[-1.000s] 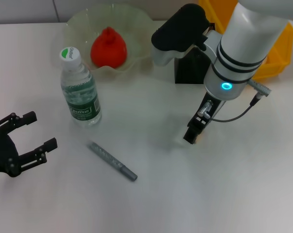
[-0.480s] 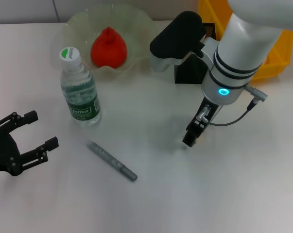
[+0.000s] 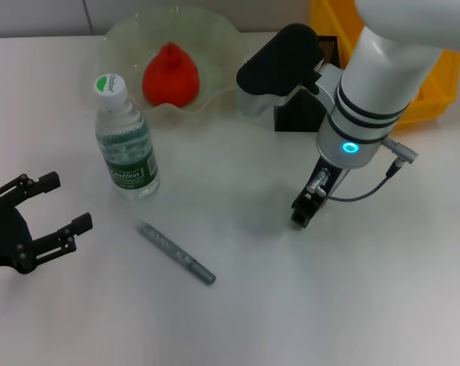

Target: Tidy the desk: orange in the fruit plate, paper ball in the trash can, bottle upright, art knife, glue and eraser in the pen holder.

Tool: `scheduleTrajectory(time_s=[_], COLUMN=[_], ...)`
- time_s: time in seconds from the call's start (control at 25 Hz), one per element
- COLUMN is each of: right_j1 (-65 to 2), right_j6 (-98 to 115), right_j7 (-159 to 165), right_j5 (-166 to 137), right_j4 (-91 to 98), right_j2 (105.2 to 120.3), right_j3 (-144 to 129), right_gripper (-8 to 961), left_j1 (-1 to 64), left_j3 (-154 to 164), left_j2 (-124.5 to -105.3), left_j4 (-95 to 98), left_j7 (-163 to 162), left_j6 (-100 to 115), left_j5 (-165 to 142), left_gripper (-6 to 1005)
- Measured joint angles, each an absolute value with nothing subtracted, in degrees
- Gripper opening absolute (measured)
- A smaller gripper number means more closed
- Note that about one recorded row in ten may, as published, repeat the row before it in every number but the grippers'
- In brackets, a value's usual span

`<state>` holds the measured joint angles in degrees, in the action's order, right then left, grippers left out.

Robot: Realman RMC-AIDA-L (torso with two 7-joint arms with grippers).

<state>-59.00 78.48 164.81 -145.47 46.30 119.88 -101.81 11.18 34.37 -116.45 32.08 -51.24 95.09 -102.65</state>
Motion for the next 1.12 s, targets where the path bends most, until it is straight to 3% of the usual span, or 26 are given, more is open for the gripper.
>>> scheduleTrajectory(time_s=[0.08,0.76,1.12], right_j1=[-58.9,-52.4,-51.9], right_j6=[78.5,82.9,74.4], right_j7=[164.8,165.2,165.1], right_j5=[-145.5,-159.1,-162.6], right_j4=[47.1,73.2,70.9], right_j2=[119.88,119.35,119.35], right_j3=[-101.8,-87.7,-86.4], right_gripper=[391,390,392], left_j1=[11.2,10.9,10.8], left_j3=[34.4,34.4,34.3], left_j2=[-116.45,-116.45,-116.64], left_j4=[32.1,32.1,32.1], left_j7=[-51.2,-51.2,-51.6], left_j6=[95.1,95.2,95.6], left_j5=[-102.7,-102.7,-102.7], left_gripper=[815,815,814])
